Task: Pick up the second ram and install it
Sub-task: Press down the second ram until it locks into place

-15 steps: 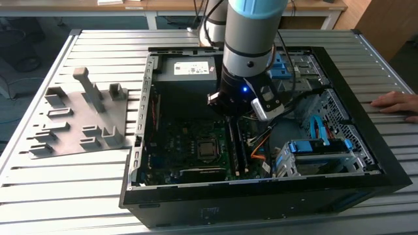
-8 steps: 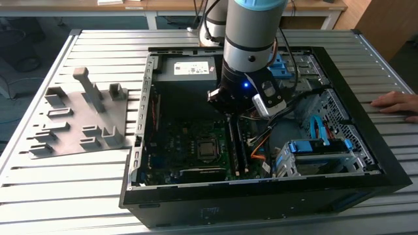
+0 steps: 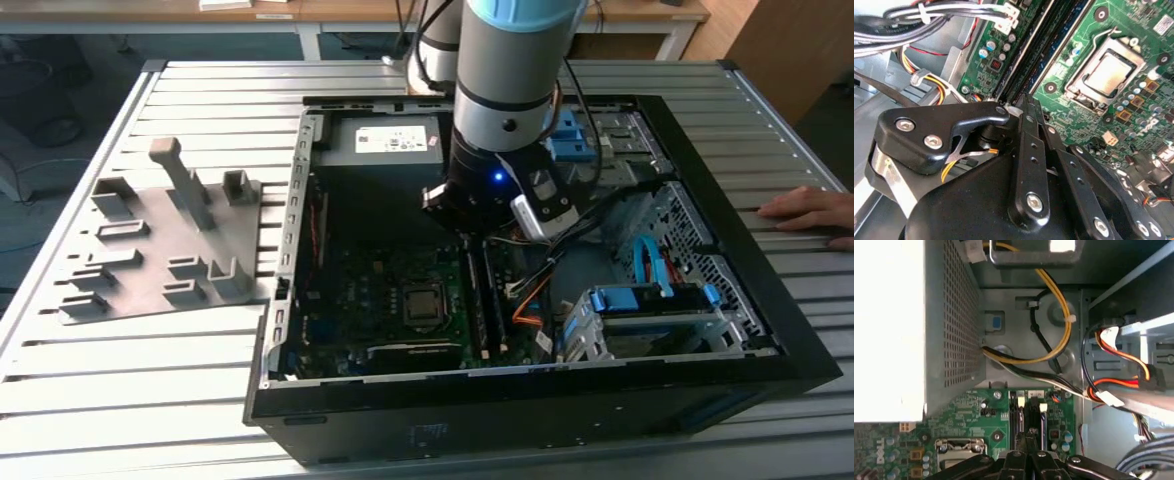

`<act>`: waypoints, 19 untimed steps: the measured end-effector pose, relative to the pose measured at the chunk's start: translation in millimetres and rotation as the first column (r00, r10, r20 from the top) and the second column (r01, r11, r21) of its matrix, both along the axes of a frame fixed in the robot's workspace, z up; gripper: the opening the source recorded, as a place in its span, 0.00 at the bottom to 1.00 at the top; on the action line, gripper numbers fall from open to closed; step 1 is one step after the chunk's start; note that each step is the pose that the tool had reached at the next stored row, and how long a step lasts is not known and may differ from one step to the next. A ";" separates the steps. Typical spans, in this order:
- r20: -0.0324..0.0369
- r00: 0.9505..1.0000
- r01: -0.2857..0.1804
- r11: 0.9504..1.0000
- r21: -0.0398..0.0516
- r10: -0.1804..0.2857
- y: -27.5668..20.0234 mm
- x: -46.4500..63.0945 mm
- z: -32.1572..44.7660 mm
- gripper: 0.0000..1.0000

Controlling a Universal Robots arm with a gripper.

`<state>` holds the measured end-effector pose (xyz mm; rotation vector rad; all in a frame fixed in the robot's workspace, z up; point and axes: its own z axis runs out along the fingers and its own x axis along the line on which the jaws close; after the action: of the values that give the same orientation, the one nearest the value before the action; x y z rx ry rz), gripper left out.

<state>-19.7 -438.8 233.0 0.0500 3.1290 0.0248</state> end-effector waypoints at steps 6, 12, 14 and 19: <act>0.000 1.000 -0.003 1.000 0.000 0.003 2.2 -2.9 -6.1 0.10; 0.000 1.000 -0.006 1.000 -0.001 0.006 2.5 -3.4 -12.3 0.10; 0.000 1.000 -0.007 1.000 0.000 0.007 2.6 -3.4 -13.9 0.10; 0.000 1.000 -0.012 1.000 -0.001 0.012 2.6 -3.4 -15.0 0.10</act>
<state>-23.1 -436.2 218.0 0.0320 3.1296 0.0242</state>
